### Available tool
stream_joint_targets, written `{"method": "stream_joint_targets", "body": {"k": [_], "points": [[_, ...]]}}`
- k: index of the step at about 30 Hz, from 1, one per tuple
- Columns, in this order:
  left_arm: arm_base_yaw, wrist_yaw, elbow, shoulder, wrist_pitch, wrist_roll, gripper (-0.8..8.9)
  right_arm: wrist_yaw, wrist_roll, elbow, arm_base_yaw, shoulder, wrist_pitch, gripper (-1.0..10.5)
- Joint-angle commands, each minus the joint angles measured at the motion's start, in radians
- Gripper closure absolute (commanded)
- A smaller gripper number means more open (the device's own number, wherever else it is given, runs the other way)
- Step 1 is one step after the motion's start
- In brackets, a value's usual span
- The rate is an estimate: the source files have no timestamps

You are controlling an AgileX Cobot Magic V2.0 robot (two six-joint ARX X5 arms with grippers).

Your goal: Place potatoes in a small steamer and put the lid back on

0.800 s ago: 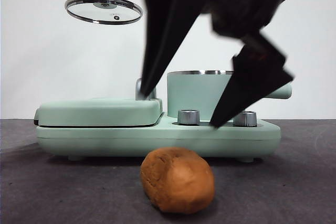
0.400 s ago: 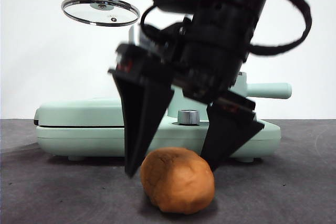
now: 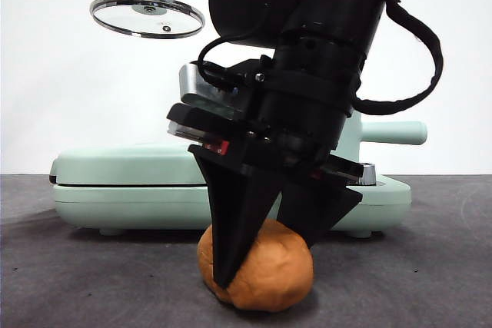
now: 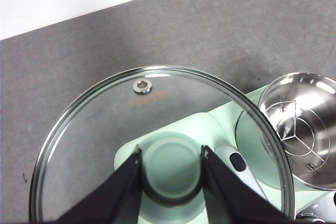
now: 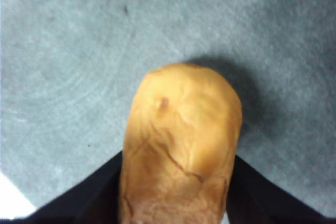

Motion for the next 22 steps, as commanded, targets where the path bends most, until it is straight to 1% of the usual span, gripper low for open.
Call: {"method": "stream_joint_targets", "body": {"k": [1, 7, 15, 18, 22], "points": [[-0.003, 0.008, 0.039, -0.001, 0.021, -0.004, 7.98, 0.003, -0.013, 0.032, 0.011, 0.018, 0.001, 7.9], [-0.003, 0.008, 0.039, -0.001, 0.021, -0.004, 7.98, 0.004, -0.021, 0.132, 0.010, 0.018, -0.080, 8.1], [0.010, 0.008, 0.038, -0.001, 0.025, 0.002, 7.98, 0.006, -0.123, 0.415, -0.015, 0.018, -0.324, 8.1], [0.023, 0.008, 0.038, -0.001, 0.025, 0.002, 7.98, 0.029, -0.133, 0.528, -0.050, 0.018, -0.379, 8.1], [0.040, 0.008, 0.038, -0.001, 0.024, 0.002, 7.98, 0.048, -0.131, 0.657, -0.131, 0.018, -0.405, 8.1]]}}
